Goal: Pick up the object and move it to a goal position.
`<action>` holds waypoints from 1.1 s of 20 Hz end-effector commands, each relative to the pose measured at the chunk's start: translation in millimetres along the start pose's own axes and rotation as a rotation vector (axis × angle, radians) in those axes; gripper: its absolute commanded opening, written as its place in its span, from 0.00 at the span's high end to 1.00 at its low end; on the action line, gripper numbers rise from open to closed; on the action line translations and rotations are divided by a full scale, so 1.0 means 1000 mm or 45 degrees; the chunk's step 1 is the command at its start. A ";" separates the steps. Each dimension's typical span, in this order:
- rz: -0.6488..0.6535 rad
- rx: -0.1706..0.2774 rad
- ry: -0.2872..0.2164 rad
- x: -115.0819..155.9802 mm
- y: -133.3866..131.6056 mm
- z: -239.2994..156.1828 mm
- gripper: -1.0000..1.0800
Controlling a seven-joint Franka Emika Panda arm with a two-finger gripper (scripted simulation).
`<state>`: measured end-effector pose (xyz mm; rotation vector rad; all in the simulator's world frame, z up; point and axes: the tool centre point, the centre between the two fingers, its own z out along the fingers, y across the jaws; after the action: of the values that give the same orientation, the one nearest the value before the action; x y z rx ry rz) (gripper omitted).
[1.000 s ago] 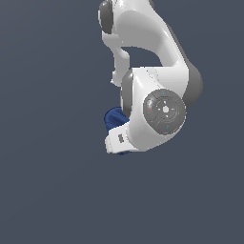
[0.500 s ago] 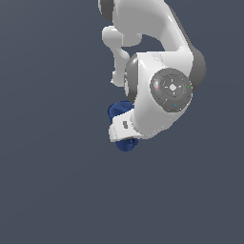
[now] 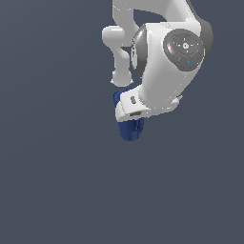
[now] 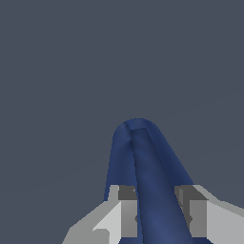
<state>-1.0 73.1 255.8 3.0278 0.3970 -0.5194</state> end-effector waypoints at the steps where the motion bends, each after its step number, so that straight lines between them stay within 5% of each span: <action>1: 0.000 -0.001 0.003 -0.015 -0.008 -0.007 1.00; 11: 0.000 -0.001 0.003 -0.055 -0.033 -0.025 1.00; 22: 0.000 0.001 0.001 -0.060 -0.037 -0.027 1.00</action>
<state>-56.4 96.6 300.7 3.0281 0.3973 -0.5209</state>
